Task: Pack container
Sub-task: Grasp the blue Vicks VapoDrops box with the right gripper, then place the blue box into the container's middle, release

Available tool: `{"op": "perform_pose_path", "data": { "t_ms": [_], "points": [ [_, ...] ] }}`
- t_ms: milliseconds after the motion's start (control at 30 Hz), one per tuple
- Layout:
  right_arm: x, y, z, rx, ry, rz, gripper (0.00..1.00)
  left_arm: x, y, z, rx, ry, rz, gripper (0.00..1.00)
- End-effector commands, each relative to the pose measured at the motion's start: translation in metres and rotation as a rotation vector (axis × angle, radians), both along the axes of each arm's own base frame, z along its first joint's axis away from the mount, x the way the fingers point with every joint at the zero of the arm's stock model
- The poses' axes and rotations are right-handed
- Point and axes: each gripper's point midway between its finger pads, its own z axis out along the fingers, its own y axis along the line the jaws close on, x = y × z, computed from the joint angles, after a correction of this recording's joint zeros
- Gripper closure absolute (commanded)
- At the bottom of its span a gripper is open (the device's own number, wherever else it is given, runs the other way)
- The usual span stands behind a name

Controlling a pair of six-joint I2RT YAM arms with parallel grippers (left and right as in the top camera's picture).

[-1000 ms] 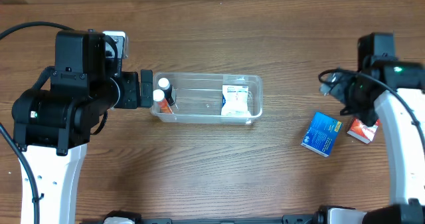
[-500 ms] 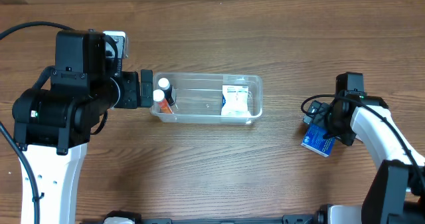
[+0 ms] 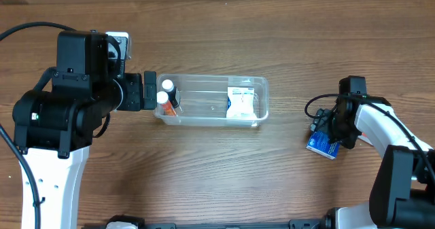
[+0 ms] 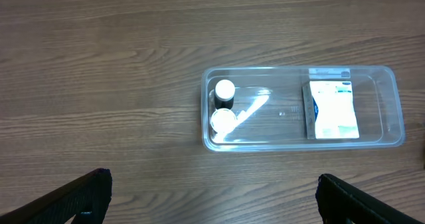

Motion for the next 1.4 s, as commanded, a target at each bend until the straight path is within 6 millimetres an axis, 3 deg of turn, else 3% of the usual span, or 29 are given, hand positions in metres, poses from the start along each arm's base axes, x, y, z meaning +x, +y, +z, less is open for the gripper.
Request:
{"op": "perform_pose_path", "data": {
  "t_ms": [0, 67, 133, 233, 333, 400, 467, 567, 633, 700, 933, 1200, 1367],
  "points": [
    [-0.001, 0.0, -0.002, 0.005, 0.002, -0.005, 0.27, 0.001, 0.004, -0.001, 0.018, 0.002, 0.006, 0.0],
    [0.004, 0.002, 0.003, 0.022, -0.009, -0.004, 0.29, 0.001, 0.004, -0.001, 0.018, 0.002, 0.006, 0.0],
    [0.016, 0.009, 0.021, 0.051, -0.037, 0.006, 0.29, 0.001, 0.004, -0.001, 0.018, 0.002, 0.006, 0.0],
    [0.044, 0.017, 0.076, 0.041, -0.137, 0.045, 0.28, 0.001, 0.004, -0.001, 0.018, 0.002, 0.006, 0.0],
    [0.063, 0.04, 0.141, 0.038, -0.243, 0.123, 0.3, 0.002, 0.004, 0.0, 0.018, 0.001, 0.006, 0.0],
    [0.073, 0.074, 0.188, 0.047, -0.335, 0.221, 0.34, 0.002, 0.004, 0.0, 0.018, 0.001, 0.006, 0.0],
    [0.079, 0.121, 0.226, 0.076, -0.428, 0.334, 0.34, 0.002, 0.004, 0.0, 0.018, 0.001, 0.006, 0.0],
    [0.079, 0.192, 0.244, 0.16, -0.518, 0.414, 0.34, 0.001, 0.004, -0.001, 0.018, 0.002, 0.006, 0.0],
    [0.076, 0.229, 0.241, 0.197, -0.53, 0.468, 0.34, 0.001, 0.004, -0.001, 0.017, 0.002, 0.006, 0.0],
    [0.076, 0.252, 0.23, 0.201, -0.519, 0.479, 0.35, 0.001, 0.004, -0.001, 0.017, 0.002, 0.006, 0.0],
    [0.091, 0.324, 0.153, 0.227, -0.43, 0.496, 0.35, 0.001, 0.004, -0.001, 0.017, 0.003, 0.006, 0.0],
    [0.091, 0.329, 0.084, 0.176, -0.287, 0.412, 0.35, 0.0, 0.004, -0.002, 0.018, 0.01, 0.005, 0.0],
    [0.089, 0.328, 0.07, 0.164, -0.258, 0.414, 0.34, 0.0, 0.004, -0.002, 0.018, 0.01, 0.005, 0.0]
  ]
}}
